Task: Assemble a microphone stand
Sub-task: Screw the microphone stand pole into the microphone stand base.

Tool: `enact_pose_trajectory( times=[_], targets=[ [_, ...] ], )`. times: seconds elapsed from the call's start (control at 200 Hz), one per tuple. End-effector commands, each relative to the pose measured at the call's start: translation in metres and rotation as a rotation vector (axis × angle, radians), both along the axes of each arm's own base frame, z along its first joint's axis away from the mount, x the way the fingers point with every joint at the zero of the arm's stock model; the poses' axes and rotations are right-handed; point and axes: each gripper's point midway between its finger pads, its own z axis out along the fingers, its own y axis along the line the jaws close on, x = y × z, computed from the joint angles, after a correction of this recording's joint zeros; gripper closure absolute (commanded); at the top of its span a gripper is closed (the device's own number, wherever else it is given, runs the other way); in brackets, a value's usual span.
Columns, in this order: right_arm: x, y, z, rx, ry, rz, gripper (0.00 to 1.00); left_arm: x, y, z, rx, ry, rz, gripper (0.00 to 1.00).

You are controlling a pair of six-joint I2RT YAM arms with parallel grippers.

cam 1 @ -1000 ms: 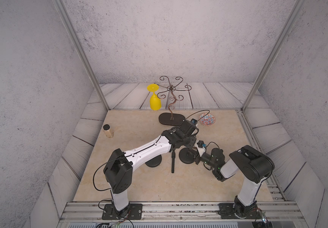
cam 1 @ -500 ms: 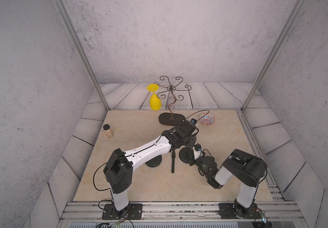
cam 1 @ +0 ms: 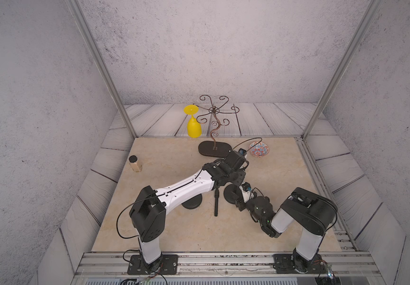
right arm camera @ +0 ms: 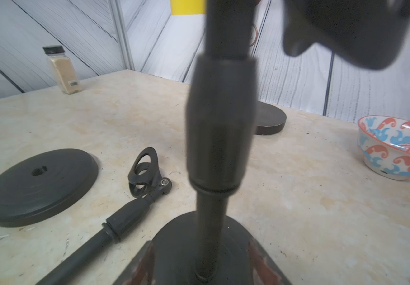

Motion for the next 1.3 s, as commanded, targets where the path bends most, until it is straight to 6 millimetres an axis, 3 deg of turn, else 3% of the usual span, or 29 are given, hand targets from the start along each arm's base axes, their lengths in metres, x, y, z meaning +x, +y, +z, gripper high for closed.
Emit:
enact_pose_trajectory(
  times=[0.0, 0.155, 0.275, 0.49, 0.606, 0.716, 0.936, 1.061, 1.131, 1.171, 1.296],
  targets=[
    [-0.018, 0.012, 0.015, 0.072, 0.011, 0.239, 0.40, -0.036, 0.028, -0.068, 0.209, 0.198, -0.034, 0.85],
    [-0.008, 0.009, 0.020, 0.104, 0.012, 0.308, 0.45, -0.035, 0.027, -0.066, 0.212, 0.191, -0.042, 0.85],
    [0.006, 0.008, 0.012, 0.109, 0.031, 0.311, 0.52, -0.035, 0.024, -0.065, 0.212, 0.191, -0.048, 0.85],
    [0.017, 0.013, 0.007, 0.113, 0.037, 0.334, 0.80, -0.034, 0.022, -0.067, 0.212, 0.201, -0.054, 0.85],
    [0.025, 0.003, 0.002, 0.096, 0.042, 0.251, 0.91, -0.035, 0.021, -0.068, 0.212, 0.205, -0.055, 0.85],
    [0.032, -0.016, -0.007, 0.041, 0.038, 0.063, 1.00, -0.036, 0.020, -0.069, 0.205, 0.212, -0.053, 0.85],
    [0.031, -0.038, -0.014, -0.093, -0.050, -0.460, 1.00, -0.040, 0.024, -0.076, 0.193, 0.229, -0.031, 0.85],
    [0.025, -0.028, -0.012, -0.044, -0.070, -0.594, 1.00, -0.041, 0.029, -0.078, 0.200, 0.232, -0.021, 0.85],
    [0.024, -0.013, -0.012, -0.042, -0.066, -0.528, 1.00, -0.042, 0.029, -0.079, 0.204, 0.232, -0.021, 0.85],
    [0.022, -0.005, -0.013, -0.057, -0.065, -0.469, 0.95, -0.042, 0.029, -0.080, 0.206, 0.232, -0.022, 0.85],
    [0.003, 0.024, -0.012, -0.102, -0.061, -0.138, 0.64, -0.041, 0.029, -0.081, 0.220, 0.229, -0.029, 0.85]
  ],
)
